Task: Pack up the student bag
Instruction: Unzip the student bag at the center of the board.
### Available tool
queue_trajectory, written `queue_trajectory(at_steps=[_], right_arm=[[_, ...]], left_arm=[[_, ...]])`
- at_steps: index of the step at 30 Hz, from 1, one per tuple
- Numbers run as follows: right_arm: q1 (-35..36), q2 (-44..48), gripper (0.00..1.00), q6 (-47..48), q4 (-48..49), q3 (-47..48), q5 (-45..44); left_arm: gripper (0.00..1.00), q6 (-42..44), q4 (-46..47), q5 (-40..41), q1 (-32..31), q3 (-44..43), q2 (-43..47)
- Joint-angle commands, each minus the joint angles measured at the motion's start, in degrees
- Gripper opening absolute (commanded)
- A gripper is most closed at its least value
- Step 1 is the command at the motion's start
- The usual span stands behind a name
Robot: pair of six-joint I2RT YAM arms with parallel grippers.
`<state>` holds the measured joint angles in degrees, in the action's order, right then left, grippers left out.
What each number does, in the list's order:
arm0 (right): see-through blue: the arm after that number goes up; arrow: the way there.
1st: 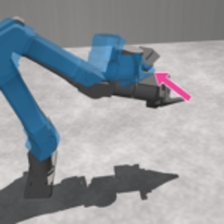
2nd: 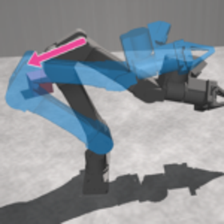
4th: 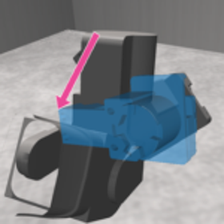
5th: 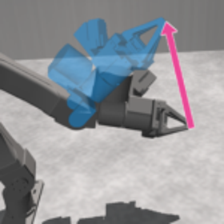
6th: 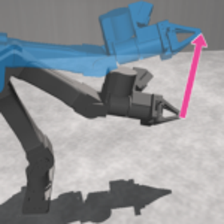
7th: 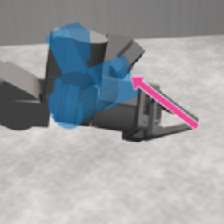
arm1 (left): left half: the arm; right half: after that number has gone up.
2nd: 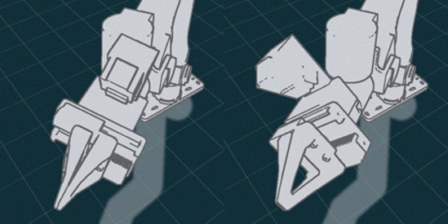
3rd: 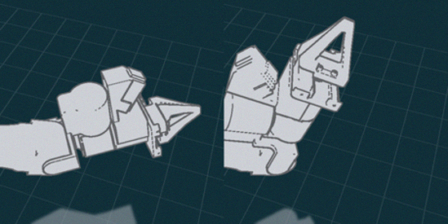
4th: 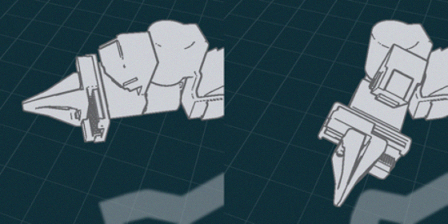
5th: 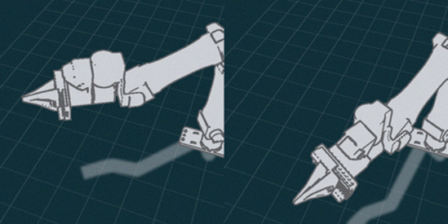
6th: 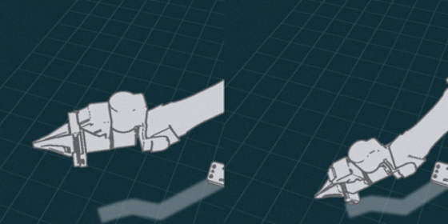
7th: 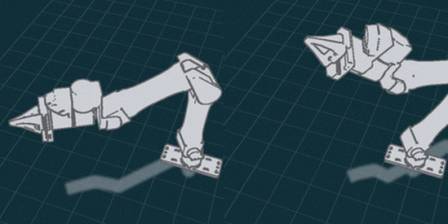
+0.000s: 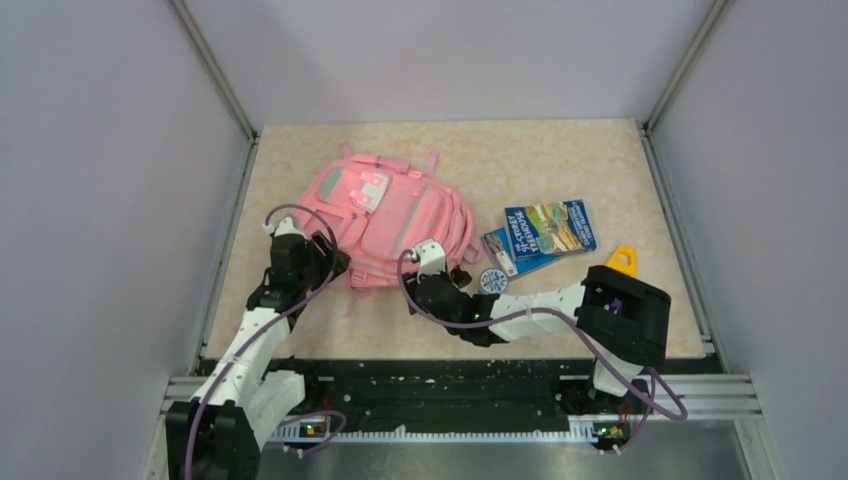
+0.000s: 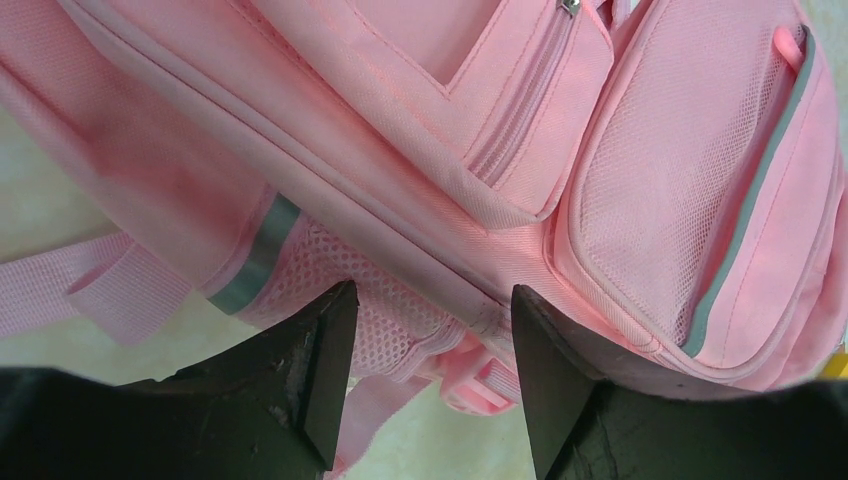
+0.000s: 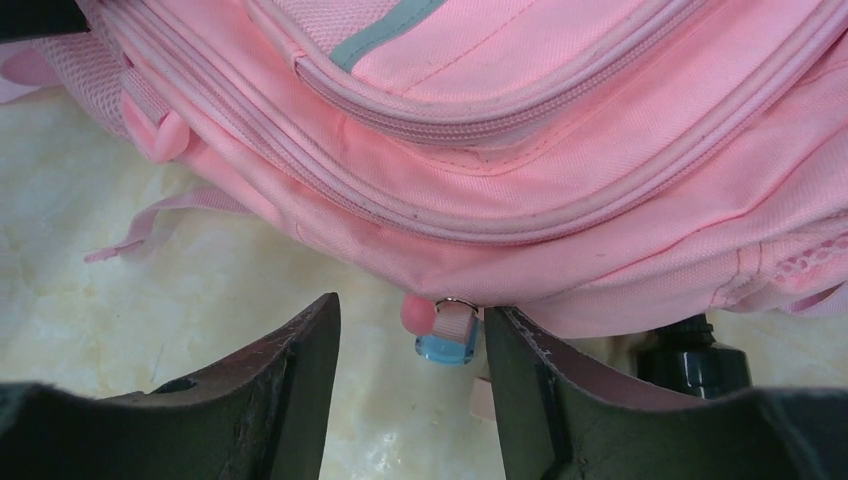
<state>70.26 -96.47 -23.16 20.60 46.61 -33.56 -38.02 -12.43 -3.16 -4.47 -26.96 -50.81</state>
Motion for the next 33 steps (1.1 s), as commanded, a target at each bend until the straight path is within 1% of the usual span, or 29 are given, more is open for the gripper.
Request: queue_trajectory(at_steps=[1,8,10,14,16,18,22,23,26,33], right_arm=[[0.43,-2.11,0.53,-0.69,-1.07,5.73,-1.43],[0.41,-4.82,0.47,-1.10,-3.72,8.10,-5.08],[0.41,-5.26,0.45,-1.10,-3.00,7.93,-5.69],[0.41,-6.21,0.36,-0.03,-0.48,8.23,-5.69],[0.43,-6.53,0.33,1.06,1.26,8.35,-5.21],[0.41,-6.66,0.25,2.10,3.23,8.25,-4.64],[0.40,-6.89,0.02,3.59,5.02,8.27,-4.99],[0.42,-6.83,0.00,3.65,4.76,8.26,-5.33],[0.43,-5.63,0.00,3.68,4.31,6.85,-6.76],[0.11,1.62,0.00,0.14,1.00,-0.22,-9.21]], left_arm=[[0.62,0.00,4.29,1.55,0.34,0.36,-1.21],[0.47,0.06,6.21,1.98,0.34,1.30,-1.60],[0.43,-0.13,7.07,2.08,0.34,1.61,-1.44],[0.36,-0.59,8.61,1.98,0.34,2.29,-1.52],[0.30,-0.56,8.73,1.94,0.34,2.26,-1.81],[0.25,-0.55,8.89,2.10,0.34,2.42,-1.88],[0.13,-0.28,8.76,2.62,0.34,2.61,-1.23],[0.10,-0.27,8.67,3.51,0.34,2.59,-1.05],[0.00,-0.32,8.65,5.39,0.62,2.52,-0.08],[0.00,-1.71,10.74,6.90,3.24,1.64,0.62]])
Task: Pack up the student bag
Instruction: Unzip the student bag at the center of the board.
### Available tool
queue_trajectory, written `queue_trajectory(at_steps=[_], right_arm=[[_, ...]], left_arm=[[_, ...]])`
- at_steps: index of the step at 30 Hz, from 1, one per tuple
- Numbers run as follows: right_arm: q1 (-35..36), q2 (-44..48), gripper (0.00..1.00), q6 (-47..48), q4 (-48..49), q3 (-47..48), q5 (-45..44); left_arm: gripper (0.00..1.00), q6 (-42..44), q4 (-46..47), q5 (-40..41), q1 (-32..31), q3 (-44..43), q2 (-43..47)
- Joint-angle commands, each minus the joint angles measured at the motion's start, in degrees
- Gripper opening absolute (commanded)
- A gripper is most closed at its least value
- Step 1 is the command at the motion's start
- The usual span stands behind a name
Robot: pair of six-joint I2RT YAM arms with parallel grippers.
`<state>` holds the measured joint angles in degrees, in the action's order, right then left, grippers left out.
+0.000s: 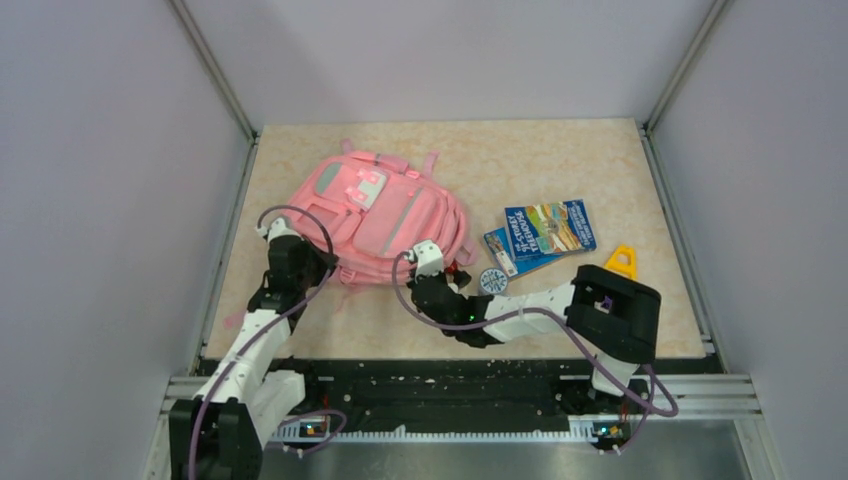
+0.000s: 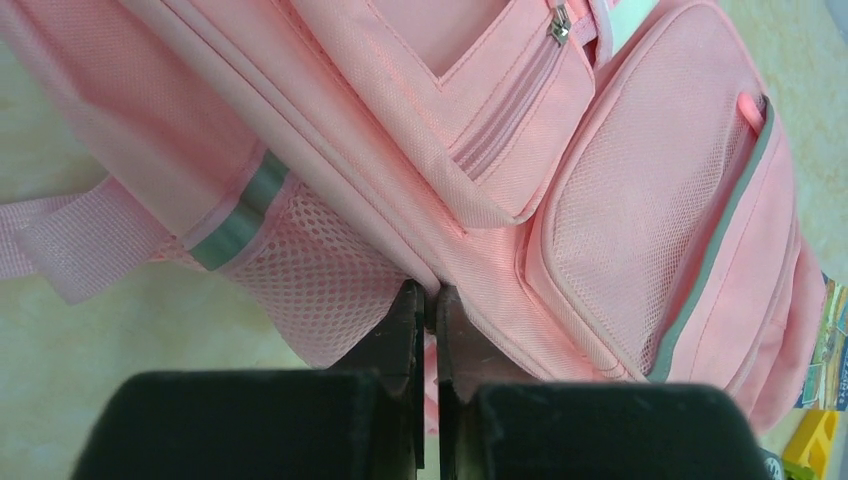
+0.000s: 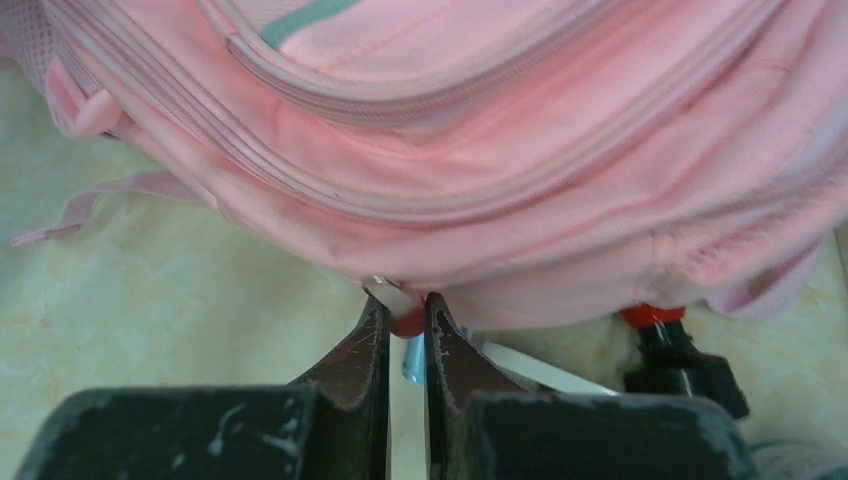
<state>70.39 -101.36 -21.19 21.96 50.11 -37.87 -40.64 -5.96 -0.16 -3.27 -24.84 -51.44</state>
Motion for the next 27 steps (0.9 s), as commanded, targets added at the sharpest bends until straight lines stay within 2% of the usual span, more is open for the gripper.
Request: queue_trajectory(at_steps=[1,8,13,14,16,17,19,22,27], right_arm=[[-0.09,7.59,0.00,-2.41,-1.03,-4.78,-5.17],[-0.99,14.42,0.00,-2.87,-0.41,-12.39,-6.80],[-5.76,17.29,0.00,-1.93,1.81,-14.98,1.01],[-6.23,18.86,0.00,-0.51,3.77,-16.08,3.85],[-6.62,21.77,0.00,2.00,8.65,-18.61,7.20],[-6.64,23.20,0.00,2.81,10.99,-19.96,8.79],[-6.68,26.34,0.00,4.10,14.38,-22.22,11.94],[-6.74,29.46,0.00,4.53,15.20,-23.33,14.79],[-6.81,30.96,0.00,5.39,11.58,-21.96,17.54]], left_arm=[[0.00,1.03,4.37,3.82,2.62,-0.75,1.12],[0.00,2.41,4.41,4.24,6.00,-1.71,1.49],[0.00,6.33,0.40,0.51,5.95,-2.97,5.87],[0.08,7.11,-0.81,0.44,5.86,-3.20,6.96],[0.42,9.14,-4.23,0.48,5.71,-4.27,8.68],[0.54,10.12,-6.23,0.61,5.41,-5.31,9.42],[0.69,12.34,-9.38,1.19,3.94,-6.56,11.13],[0.75,13.38,-10.11,3.37,-2.16,-7.34,13.44],[0.76,17.79,-13.88,11.91,-17.75,-13.41,9.77]])
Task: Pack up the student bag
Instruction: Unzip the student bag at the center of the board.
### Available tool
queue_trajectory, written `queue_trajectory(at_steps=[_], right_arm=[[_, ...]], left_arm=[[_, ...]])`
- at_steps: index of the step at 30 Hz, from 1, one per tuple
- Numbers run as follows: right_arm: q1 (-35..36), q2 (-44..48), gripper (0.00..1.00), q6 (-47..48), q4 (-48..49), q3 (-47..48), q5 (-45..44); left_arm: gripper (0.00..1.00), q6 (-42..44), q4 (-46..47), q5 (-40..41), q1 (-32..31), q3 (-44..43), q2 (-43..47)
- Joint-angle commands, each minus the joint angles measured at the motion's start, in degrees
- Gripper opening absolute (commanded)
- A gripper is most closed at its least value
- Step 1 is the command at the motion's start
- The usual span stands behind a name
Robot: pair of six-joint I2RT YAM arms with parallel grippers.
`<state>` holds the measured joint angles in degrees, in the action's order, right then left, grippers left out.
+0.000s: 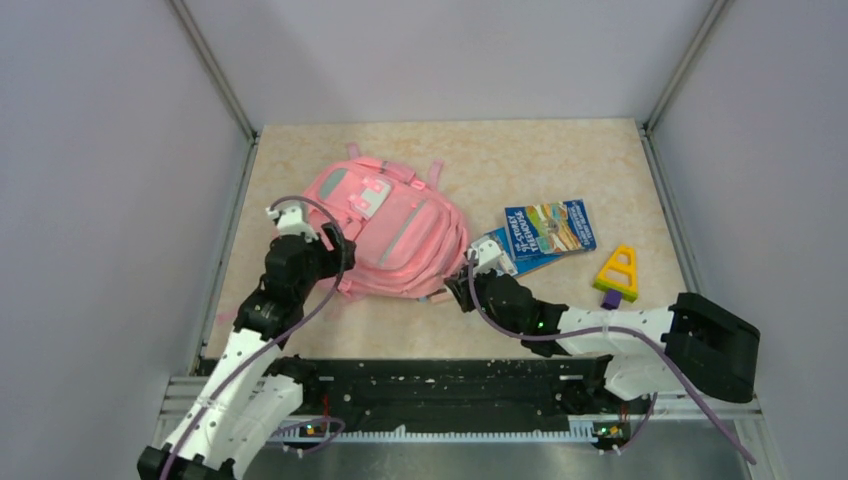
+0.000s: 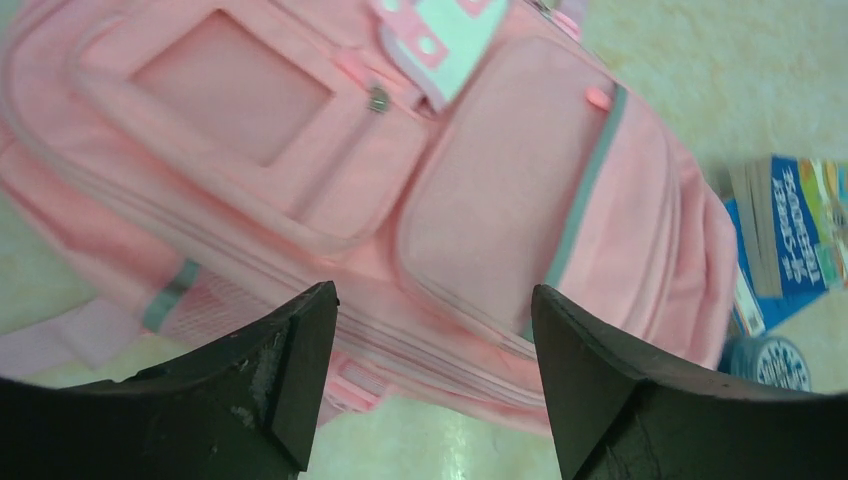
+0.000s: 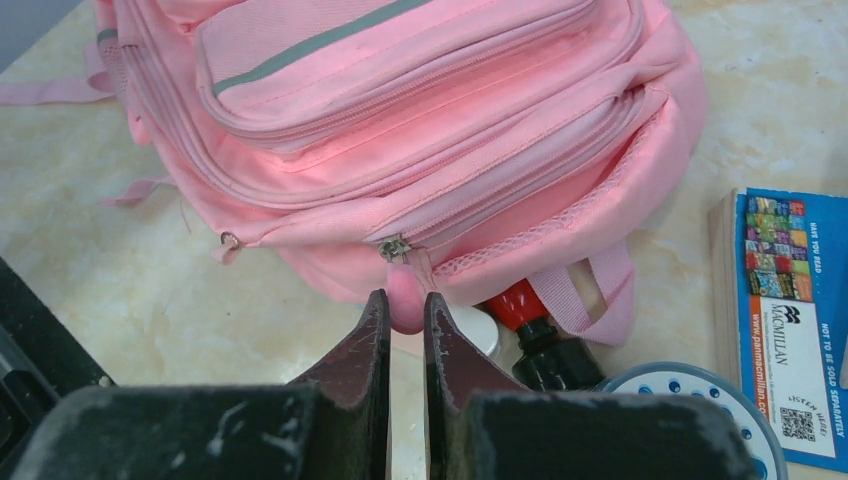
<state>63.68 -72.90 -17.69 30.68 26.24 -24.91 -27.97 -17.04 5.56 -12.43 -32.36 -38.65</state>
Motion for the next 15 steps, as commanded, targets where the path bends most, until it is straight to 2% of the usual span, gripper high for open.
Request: queue_trajectory(at_steps=[1,5,9,15], right_arm=[[-0.13,2.54,0.00,1.83,2.28,2.18,4.87],[-0.15,3.51,0.00,1.34,-0.28,3.08,5.02],[-0.18,4.65,0.00,1.53,-3.89,4.57,3.21],[-0.26,5.39,0.00,0.42,-7.43,6.17,-1.37]], left_arm=[[0.76,5.65,-3.55,5.45,-11.22,-7.57,-4.61],[0.76,9.82,-7.54,-1.07,-16.69,-15.48,-11.02],[0.76,17.57,-11.29,-11.67,-18.00,-23.43,-17.20],[0.76,23.24,-6.19,-20.31,-22.16,-26.09,-25.04]])
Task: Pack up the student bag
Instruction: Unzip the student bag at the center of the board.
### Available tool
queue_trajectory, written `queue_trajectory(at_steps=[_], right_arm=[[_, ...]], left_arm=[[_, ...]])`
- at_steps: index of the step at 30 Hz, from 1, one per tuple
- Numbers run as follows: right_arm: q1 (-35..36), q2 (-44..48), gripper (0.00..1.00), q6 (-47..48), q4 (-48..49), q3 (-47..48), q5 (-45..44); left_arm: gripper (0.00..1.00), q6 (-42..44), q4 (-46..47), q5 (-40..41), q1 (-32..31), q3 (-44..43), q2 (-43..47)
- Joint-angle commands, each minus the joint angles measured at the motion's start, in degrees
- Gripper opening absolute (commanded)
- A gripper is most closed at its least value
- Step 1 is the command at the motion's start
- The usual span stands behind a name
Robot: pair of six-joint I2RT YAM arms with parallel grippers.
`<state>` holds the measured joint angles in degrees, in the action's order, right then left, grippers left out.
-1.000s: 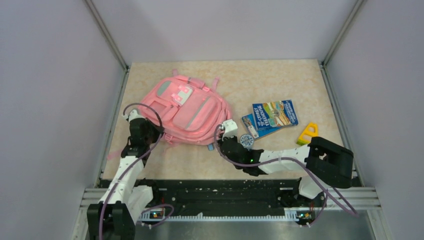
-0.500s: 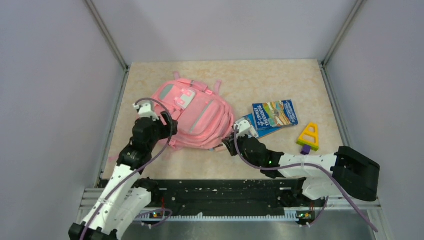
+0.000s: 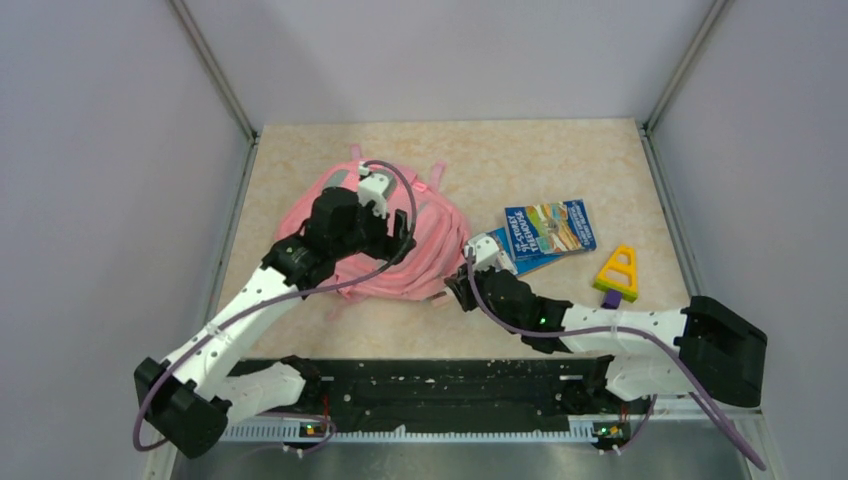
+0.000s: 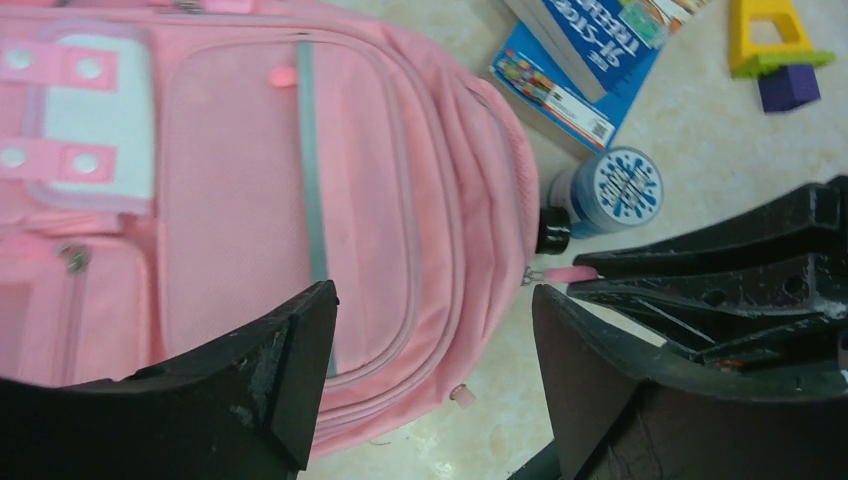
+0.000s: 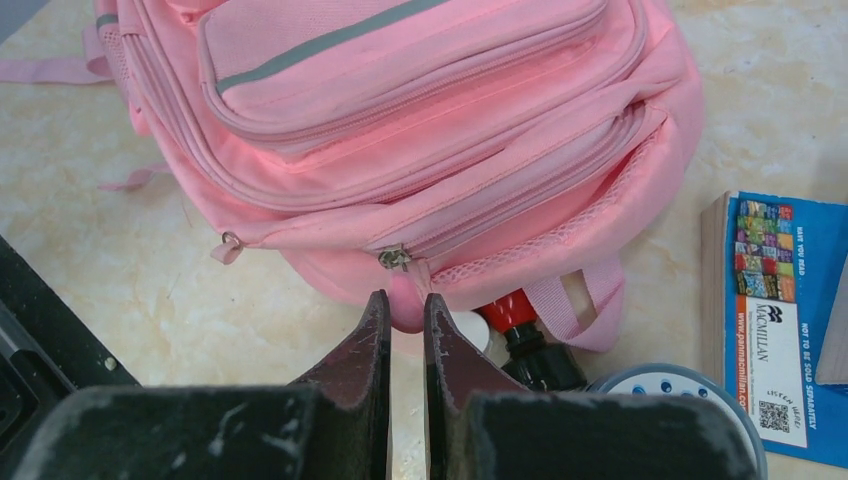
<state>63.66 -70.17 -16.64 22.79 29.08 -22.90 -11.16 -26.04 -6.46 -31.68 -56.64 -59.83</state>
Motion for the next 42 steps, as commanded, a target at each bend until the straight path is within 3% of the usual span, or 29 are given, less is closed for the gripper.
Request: queue_trajectory(at_steps=[1,9,12,18,25,33,40,42], right_arm=[[-0.21,2.88,0.00,-1.42,0.49,3.08,-3.83],[-0.51,3.25,0.00,-3.94,3.90,0.79,-4.32],[-0.60,3.02,0.00,-4.46,4.14,0.72,-3.85],[-1.07,3.40,0.00,-4.71,3.68,0.32,-4.39],[-1.29,3.91,0.00,-4.89,4.24,-0.20,-3.97],[-1.30,3.14,0.00,-5.39,5.34,-1.05,-3.36],[-1.33,1.03,0.00,-3.99,6.45,-0.78,-5.15],[-1.29,0.03,0.00,-3.54,5.96,-0.16,-6.66]], left_arm=[[0.75,7.18,3.88,-9.03,-3.74,-1.53,-4.96],[0.71,10.10,13.28,-12.80,-6.22,7.89,-3.66],[0.71,10.15,12.45,-6.32,-8.26,8.60,-6.22],[0.69,10.72,9.55,-3.07,-12.04,5.81,-12.38],[0.58,12.68,9.63,5.37,-14.51,6.40,-13.39],[0.39,11.52,9.34,8.55,-15.34,5.87,-15.20],[0.03,10.09,7.63,9.37,-15.39,4.57,-13.19],[0.00,10.40,7.67,9.26,-15.34,4.74,-12.21]])
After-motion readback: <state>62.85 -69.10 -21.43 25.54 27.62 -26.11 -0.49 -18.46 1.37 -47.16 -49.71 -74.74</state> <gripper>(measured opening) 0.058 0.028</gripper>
